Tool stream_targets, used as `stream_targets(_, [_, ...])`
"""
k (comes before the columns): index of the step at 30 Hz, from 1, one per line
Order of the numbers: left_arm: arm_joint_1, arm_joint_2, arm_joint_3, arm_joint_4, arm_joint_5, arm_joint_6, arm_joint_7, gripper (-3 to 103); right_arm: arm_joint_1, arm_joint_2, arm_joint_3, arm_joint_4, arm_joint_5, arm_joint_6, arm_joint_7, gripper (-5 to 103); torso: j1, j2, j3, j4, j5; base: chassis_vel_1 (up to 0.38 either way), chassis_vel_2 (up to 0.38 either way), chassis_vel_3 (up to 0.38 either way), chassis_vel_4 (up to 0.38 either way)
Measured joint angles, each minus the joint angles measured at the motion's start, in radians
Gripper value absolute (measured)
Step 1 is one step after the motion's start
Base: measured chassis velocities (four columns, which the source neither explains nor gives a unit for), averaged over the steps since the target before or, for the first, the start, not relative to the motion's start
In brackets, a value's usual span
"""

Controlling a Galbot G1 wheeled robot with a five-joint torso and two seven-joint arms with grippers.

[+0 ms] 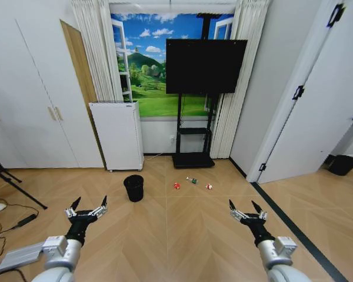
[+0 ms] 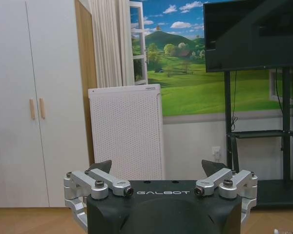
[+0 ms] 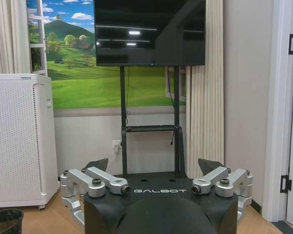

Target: Pick up the trash bin and place the garbage on the floor into it.

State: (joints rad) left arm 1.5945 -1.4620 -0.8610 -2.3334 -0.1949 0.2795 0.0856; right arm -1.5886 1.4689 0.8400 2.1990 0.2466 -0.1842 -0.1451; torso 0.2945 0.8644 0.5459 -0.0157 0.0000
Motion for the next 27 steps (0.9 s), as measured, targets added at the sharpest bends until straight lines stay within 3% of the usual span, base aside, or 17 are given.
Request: stream_targets(27, [0.009,-0.001,-0.005,-0.017,0.003,0.004,0.002,100,0.002,-0.008,0.01,-0.002,-0.01,0.0,-0.006,100,0.0,0.0,0.0,-0.0002,0.0,-0.019,0.016,0.018,-0.015])
